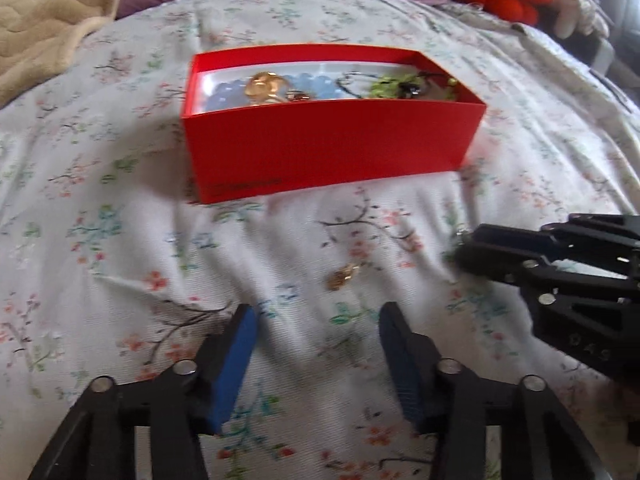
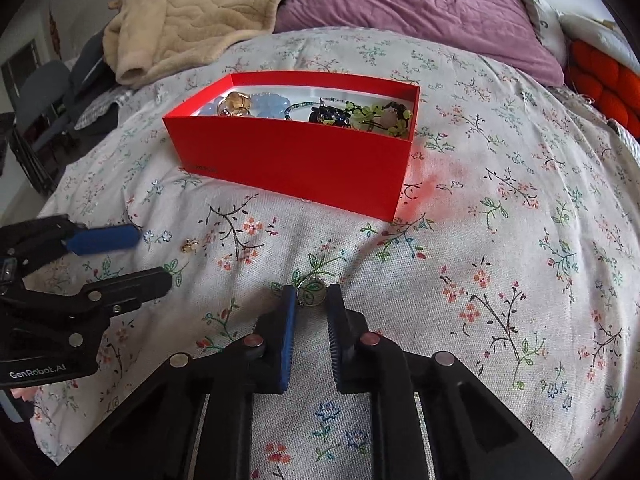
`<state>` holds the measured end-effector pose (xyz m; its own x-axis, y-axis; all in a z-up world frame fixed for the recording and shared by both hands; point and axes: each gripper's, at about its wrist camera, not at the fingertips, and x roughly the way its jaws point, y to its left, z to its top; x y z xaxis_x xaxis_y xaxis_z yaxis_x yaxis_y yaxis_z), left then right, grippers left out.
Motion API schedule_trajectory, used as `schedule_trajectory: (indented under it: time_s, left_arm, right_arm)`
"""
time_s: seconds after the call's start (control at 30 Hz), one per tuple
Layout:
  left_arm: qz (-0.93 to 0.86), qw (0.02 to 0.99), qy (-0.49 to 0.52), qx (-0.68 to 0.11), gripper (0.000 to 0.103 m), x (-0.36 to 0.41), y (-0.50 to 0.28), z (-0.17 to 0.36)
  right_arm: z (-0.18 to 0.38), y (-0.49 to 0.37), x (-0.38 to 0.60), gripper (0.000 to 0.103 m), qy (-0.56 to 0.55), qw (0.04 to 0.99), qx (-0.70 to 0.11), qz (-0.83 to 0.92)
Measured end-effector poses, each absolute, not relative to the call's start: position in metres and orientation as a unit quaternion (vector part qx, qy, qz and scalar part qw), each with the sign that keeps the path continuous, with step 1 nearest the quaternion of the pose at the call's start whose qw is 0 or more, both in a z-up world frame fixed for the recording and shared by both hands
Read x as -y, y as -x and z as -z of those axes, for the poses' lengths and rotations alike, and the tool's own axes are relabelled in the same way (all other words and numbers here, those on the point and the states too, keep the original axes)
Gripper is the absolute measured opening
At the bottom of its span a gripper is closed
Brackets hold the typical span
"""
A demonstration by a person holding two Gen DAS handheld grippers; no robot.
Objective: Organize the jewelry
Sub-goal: 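Grasp the silver ring with the right tool while the left grasps the gold earring, then carry the gold earring with the left tool while the right carries the silver ring to the box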
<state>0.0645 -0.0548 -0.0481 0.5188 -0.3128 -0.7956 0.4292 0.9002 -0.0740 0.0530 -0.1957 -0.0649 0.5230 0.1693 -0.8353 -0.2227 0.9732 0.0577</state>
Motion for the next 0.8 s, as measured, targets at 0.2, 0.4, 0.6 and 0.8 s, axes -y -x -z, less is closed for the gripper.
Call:
schedule_trajectory:
  time_s: [0.2,0.4,0.6,0.8]
  left_arm:
    - [0.223,0.866,-0.085,-0.44,0.028,0.07,-0.071,0.054]
    - [0.221,0.865,-0.081,-0.444,0.02,0.078,-0.076,0.055]
    - [0.223,0.863,-0.089,-0.444,0.01,0.08,-0.074,0.055]
    - [0.221,0.861,-0.089,-0.449,0.01,0.078,-0.074,0.053]
  right_arm:
    - [0.065,-0.053,0.198,0.016,0.022,0.872,-0.476,-0.115]
    - [0.066,-0.054,0.201,0.016,0.011,0.87,-0.478,-0.119]
    - [0.066,-0.054,0.201,0.016,0.019,0.87,-0.478,-0.117]
    - [0.066,-0.054,0.197,0.016,0.028,0.871,-0.478,-0.113]
